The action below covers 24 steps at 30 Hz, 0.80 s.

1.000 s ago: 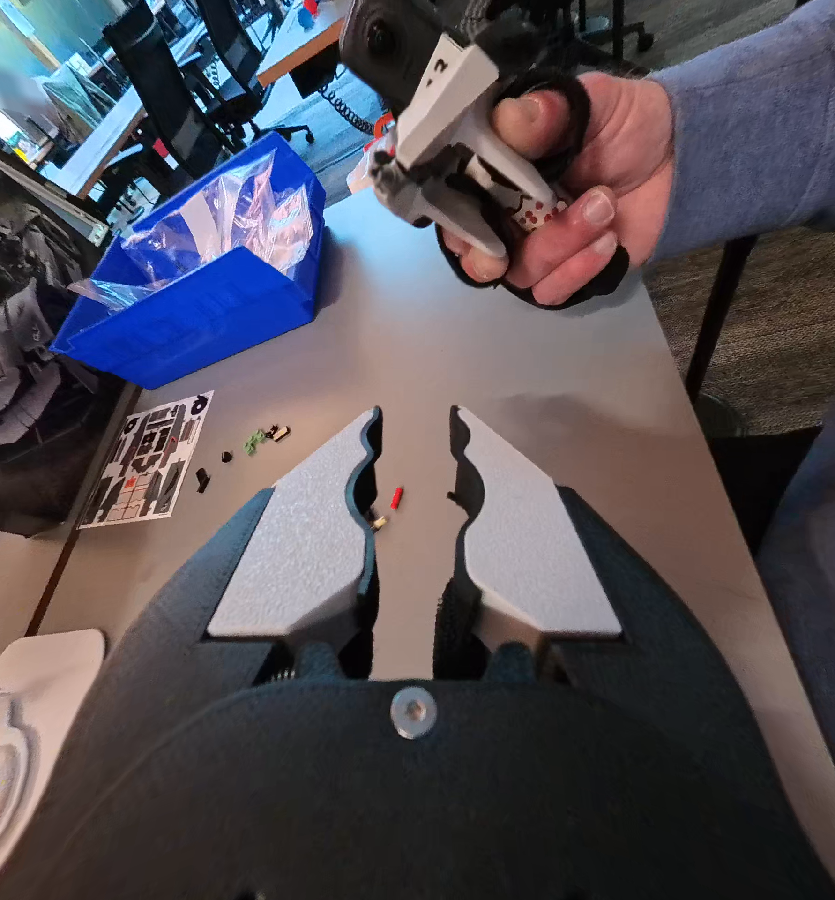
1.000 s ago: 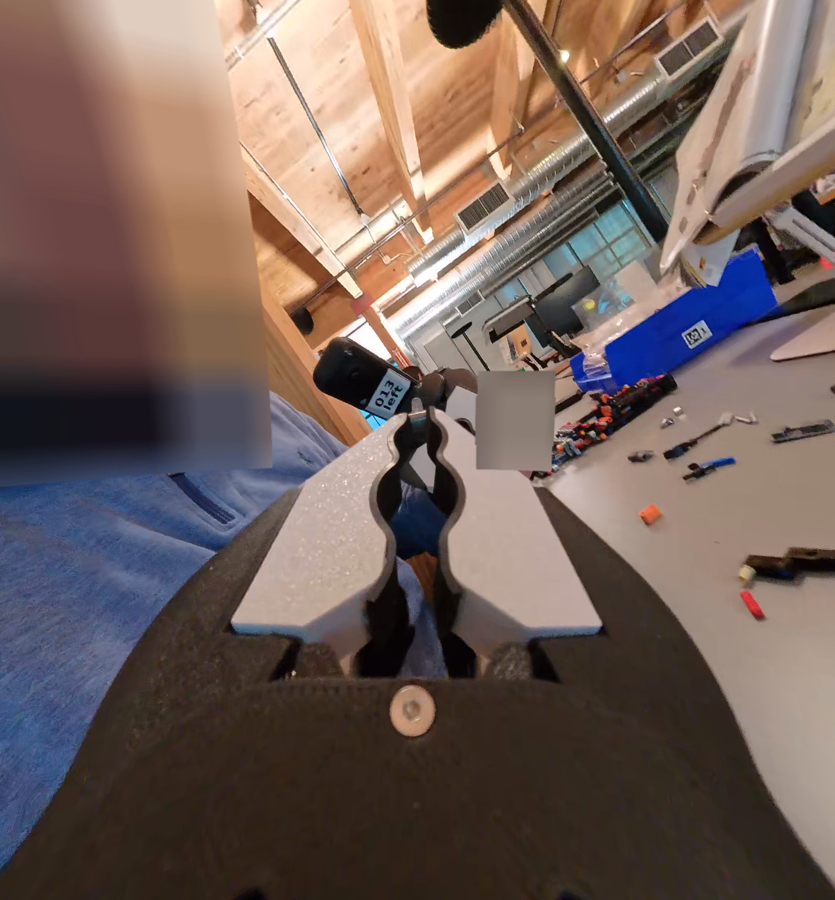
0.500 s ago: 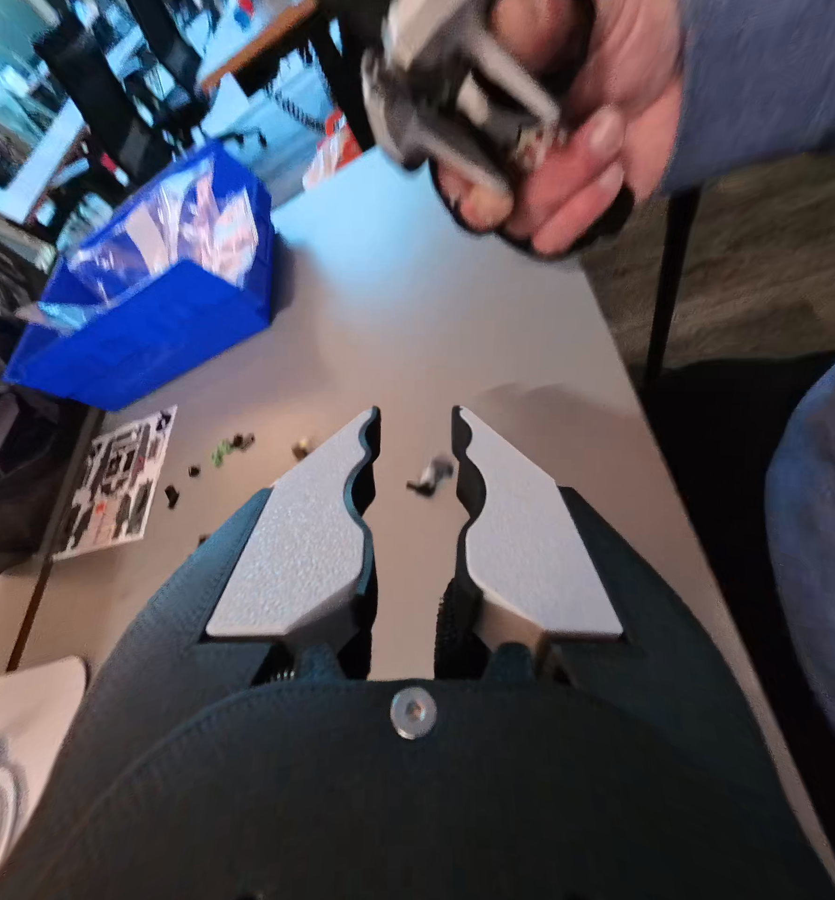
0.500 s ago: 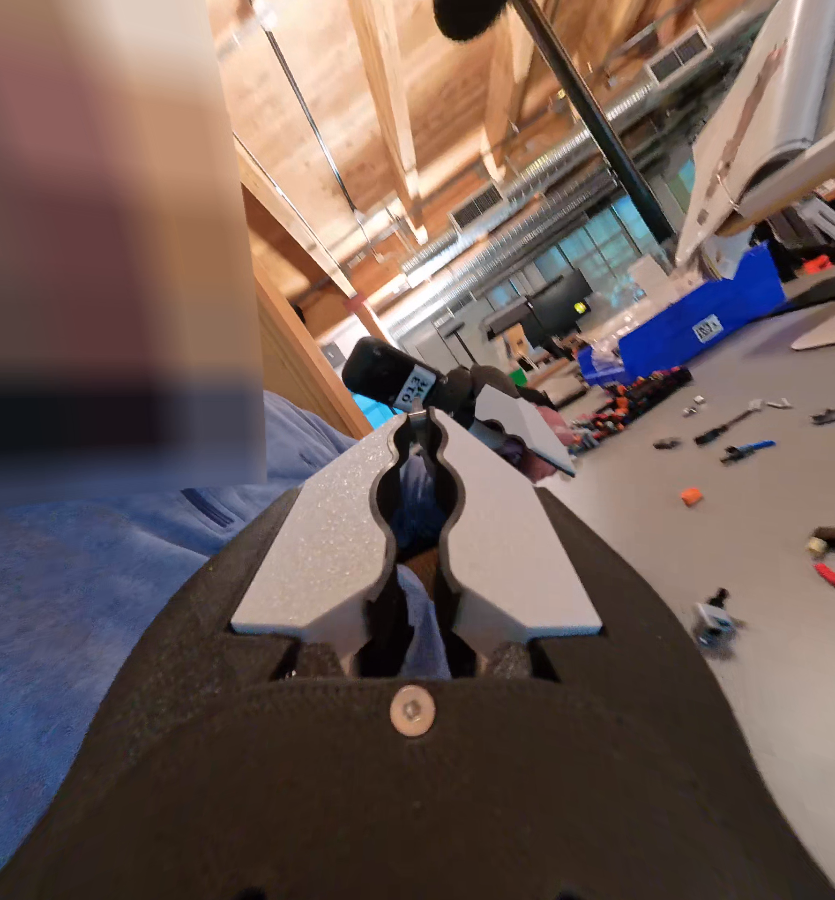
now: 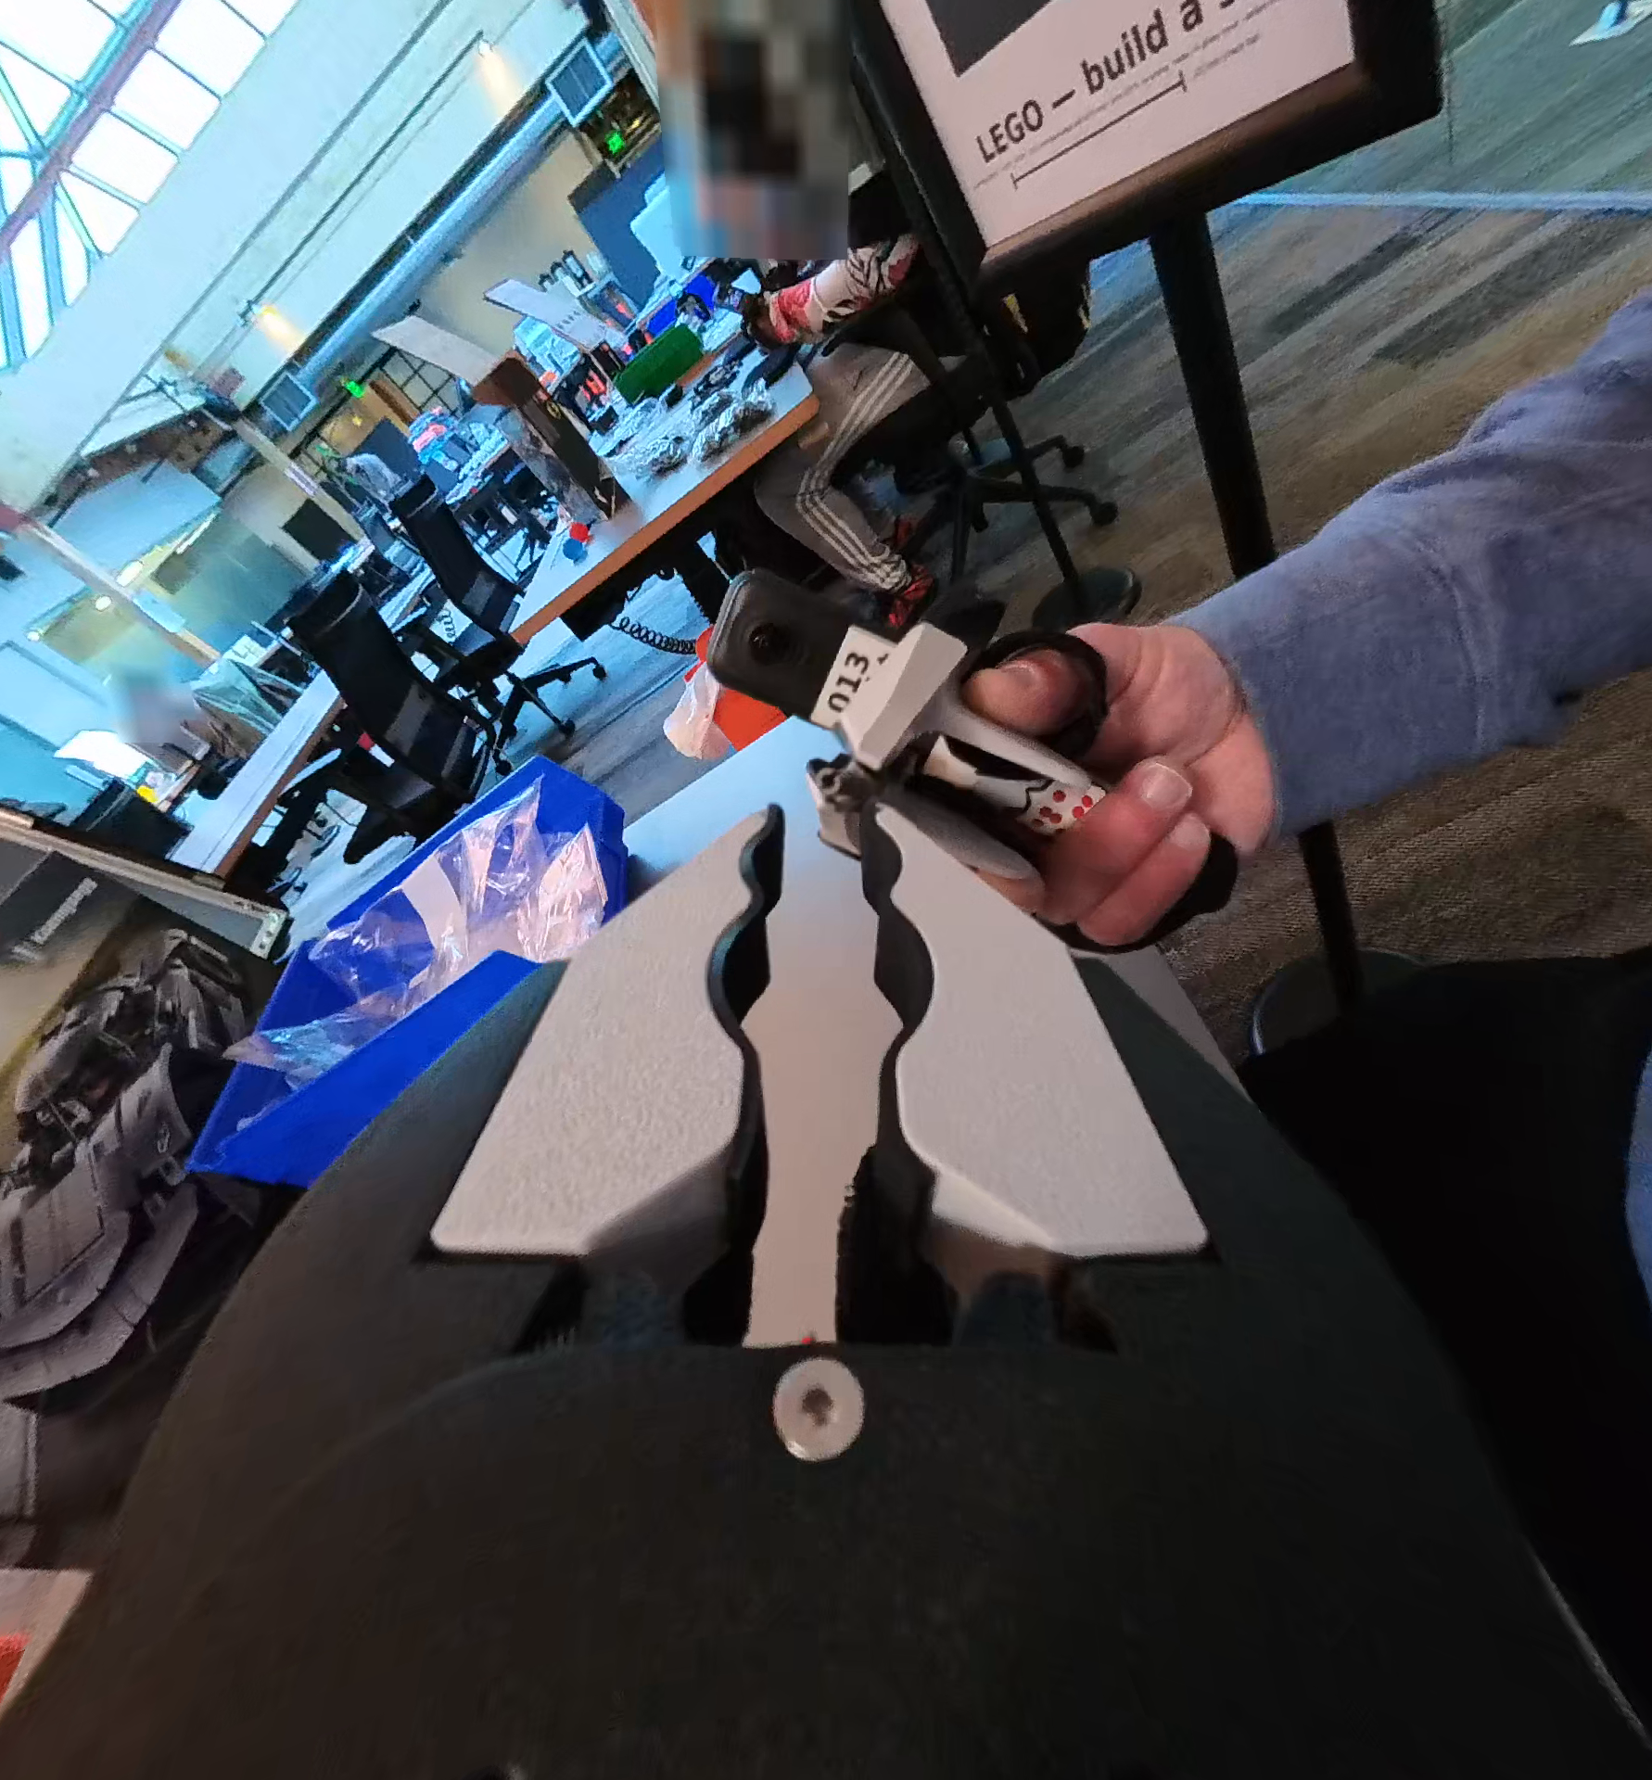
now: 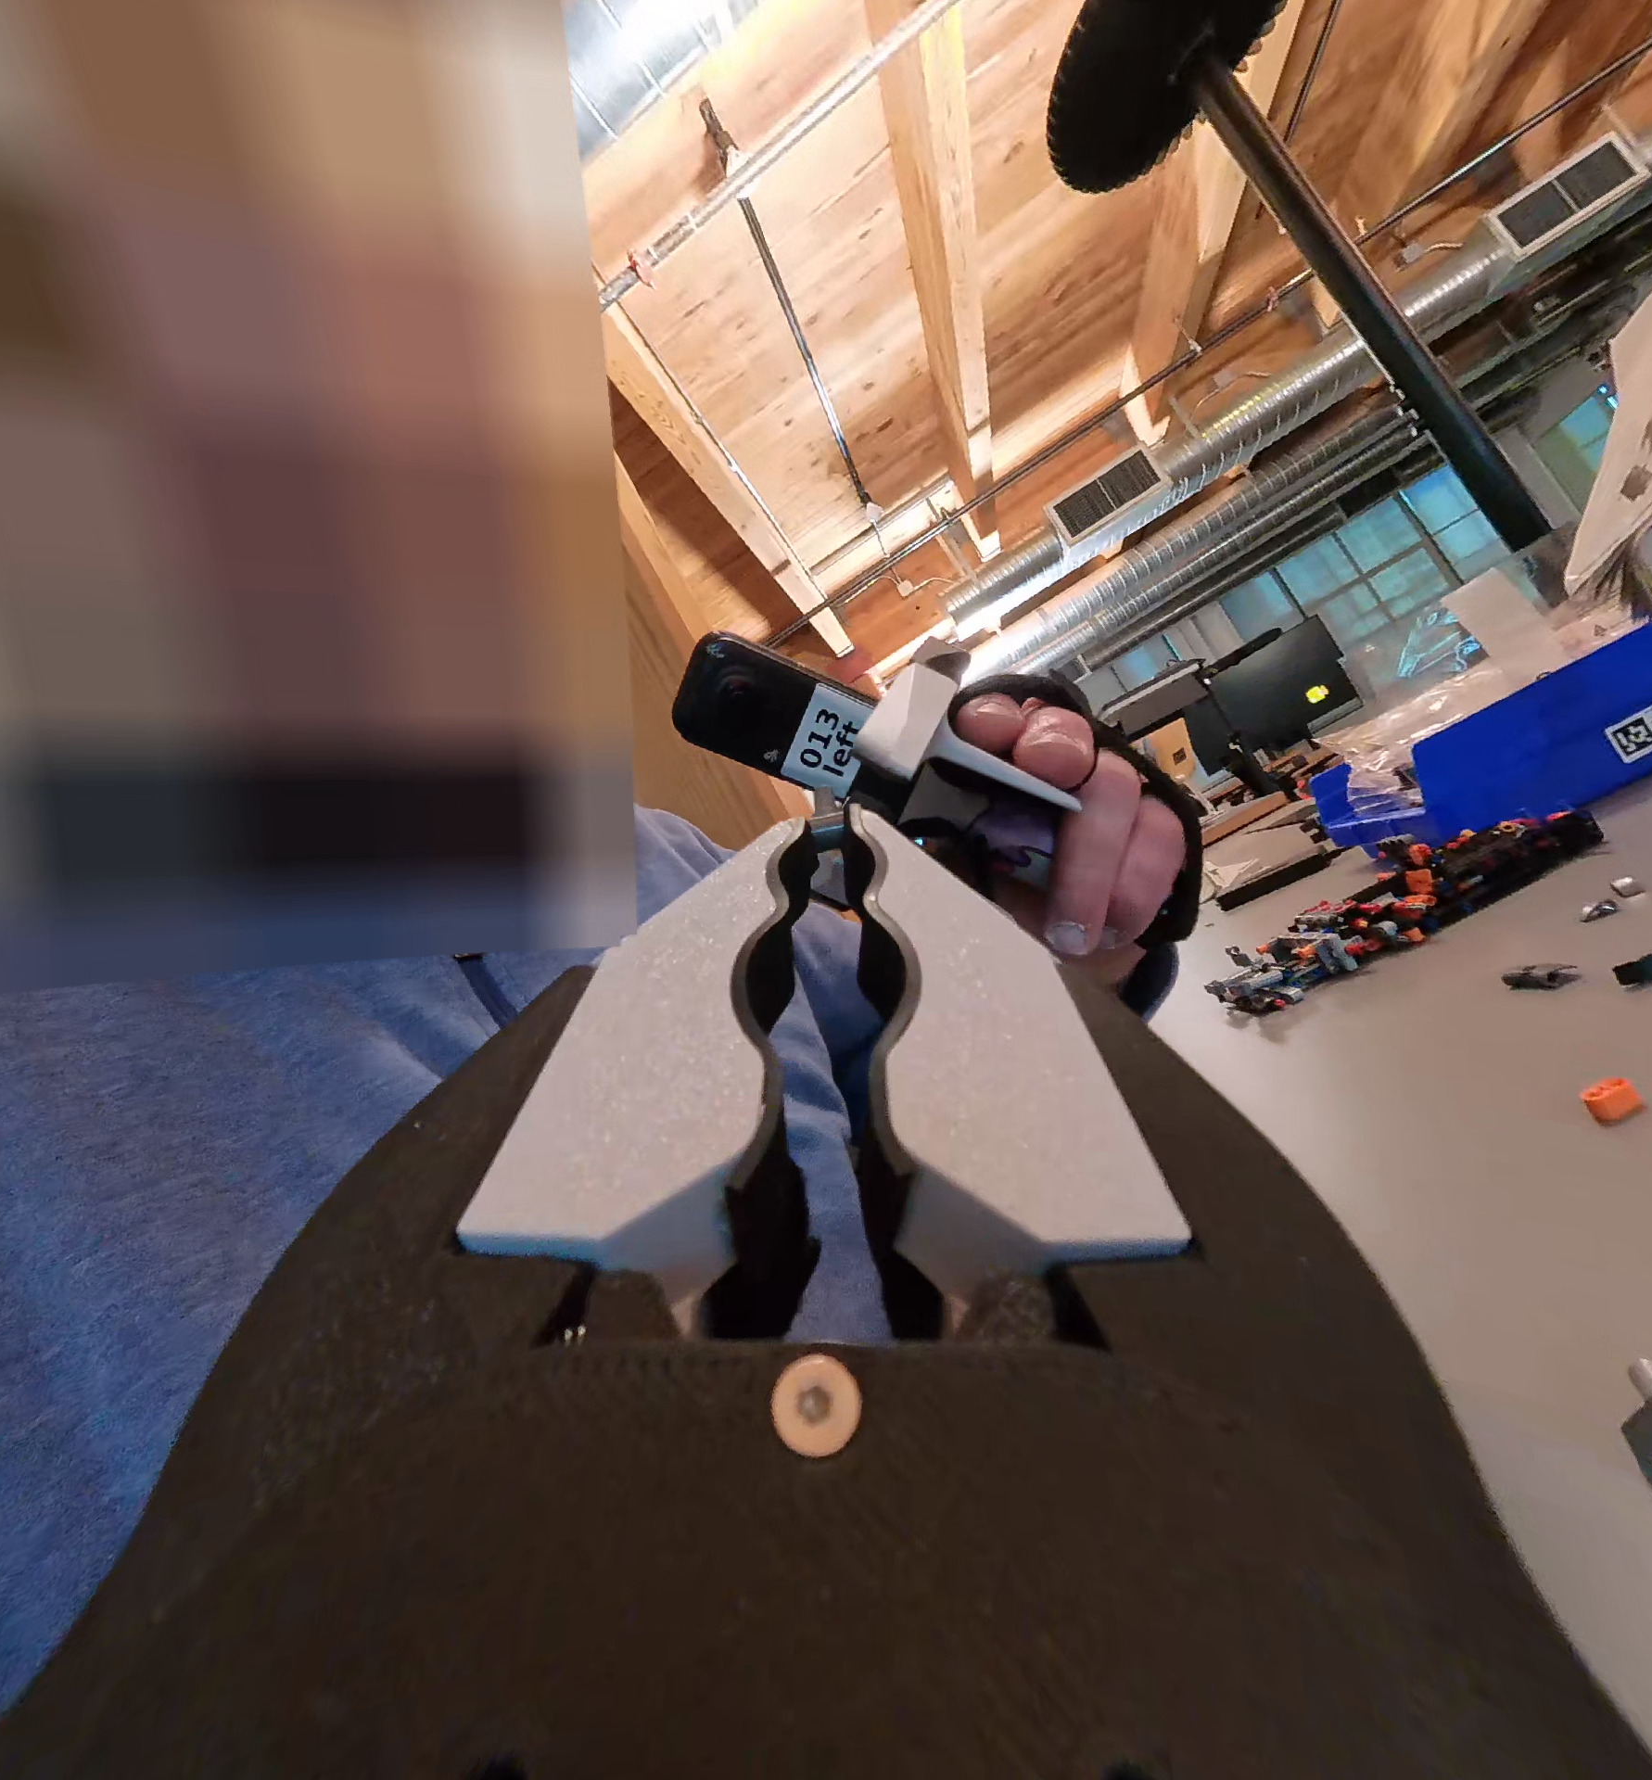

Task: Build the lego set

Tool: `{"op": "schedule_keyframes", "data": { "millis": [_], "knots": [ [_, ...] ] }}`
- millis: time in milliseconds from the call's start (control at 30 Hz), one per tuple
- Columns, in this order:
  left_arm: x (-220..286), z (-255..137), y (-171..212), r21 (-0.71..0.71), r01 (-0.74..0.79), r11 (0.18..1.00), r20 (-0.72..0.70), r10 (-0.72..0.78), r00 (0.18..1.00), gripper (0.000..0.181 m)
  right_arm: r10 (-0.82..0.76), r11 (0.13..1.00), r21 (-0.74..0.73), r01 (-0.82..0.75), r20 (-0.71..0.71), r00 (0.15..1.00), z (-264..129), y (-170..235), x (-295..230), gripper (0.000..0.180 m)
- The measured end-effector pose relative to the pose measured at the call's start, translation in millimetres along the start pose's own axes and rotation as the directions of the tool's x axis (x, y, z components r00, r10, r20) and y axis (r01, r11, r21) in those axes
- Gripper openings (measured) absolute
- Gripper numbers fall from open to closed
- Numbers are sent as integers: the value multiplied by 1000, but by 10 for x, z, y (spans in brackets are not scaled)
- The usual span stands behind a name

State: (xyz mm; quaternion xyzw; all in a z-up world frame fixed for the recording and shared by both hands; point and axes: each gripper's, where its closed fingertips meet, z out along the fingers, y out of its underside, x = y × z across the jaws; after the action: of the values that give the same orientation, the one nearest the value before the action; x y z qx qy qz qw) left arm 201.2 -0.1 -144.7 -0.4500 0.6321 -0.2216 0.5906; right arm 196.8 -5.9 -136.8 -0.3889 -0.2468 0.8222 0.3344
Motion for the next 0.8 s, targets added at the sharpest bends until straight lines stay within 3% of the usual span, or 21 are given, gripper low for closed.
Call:
{"op": "schedule_keyframes", "data": {
  "millis": [33, 233, 500, 800],
  "knots": [
    [15, -5, -10, 5, -4, 1000, -8, 4, 1000, 11, 1, 1000, -2, -1, 3, 1000, 4, 2, -2, 3],
    [40, -43, -19, -1, -68, 998, -25, 68, 997, 8, 37, 999, -19, -37, 18, 999, 18, 22, 21, 3],
    [64, -47, -23, 37, 18, 999, -78, -15, 997, 6, 55, 998, -31, -55, 7, 998, 7, 34, 43, 4],
    [-20, -104, 20, -14, -102, 995, -65, 101, 993, 9, 85, 993, -77, -89, -54, 995, -35, 62, 126, 4]
  ]
}}
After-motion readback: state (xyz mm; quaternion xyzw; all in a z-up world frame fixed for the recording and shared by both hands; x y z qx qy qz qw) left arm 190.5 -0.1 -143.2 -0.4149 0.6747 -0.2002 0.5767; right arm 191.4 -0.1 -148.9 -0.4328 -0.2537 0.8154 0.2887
